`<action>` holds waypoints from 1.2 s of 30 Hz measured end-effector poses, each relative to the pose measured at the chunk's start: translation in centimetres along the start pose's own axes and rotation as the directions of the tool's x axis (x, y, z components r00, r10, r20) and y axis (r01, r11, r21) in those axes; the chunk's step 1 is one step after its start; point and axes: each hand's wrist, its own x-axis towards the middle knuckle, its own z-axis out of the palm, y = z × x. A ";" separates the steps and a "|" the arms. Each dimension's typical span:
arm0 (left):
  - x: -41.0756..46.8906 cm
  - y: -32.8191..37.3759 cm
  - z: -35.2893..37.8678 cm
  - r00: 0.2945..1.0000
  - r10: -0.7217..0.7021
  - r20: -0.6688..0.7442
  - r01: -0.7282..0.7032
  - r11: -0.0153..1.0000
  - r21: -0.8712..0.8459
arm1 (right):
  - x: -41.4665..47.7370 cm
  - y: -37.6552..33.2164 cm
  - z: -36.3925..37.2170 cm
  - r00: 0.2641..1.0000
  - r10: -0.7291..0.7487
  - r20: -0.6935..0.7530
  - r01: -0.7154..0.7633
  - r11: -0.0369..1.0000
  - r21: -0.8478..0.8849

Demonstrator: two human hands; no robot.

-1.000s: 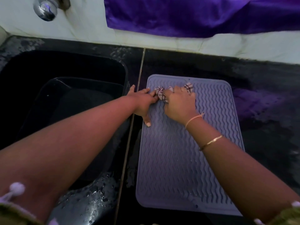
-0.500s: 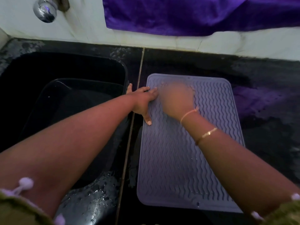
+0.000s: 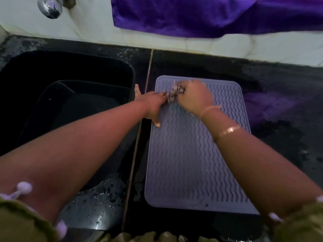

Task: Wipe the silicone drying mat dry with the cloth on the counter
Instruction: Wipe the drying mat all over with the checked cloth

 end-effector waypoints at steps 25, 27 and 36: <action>-7.6 2.9 6.6 0.931 -0.005 -0.364 -0.042 0.992 -0.121 | -10.3 0.8 0.4 0.992 -0.094 0.082 0.088 0.994 0.068; -7.8 2.5 7.5 0.976 -0.005 -0.219 -0.028 0.989 -0.147 | -9.7 0.2 0.5 0.982 -0.087 0.165 0.094 0.995 -0.035; -6.6 3.0 5.5 0.999 -0.038 0.001 0.038 0.994 0.105 | -15.4 -0.9 1.7 0.894 -0.231 0.384 0.351 0.894 -0.277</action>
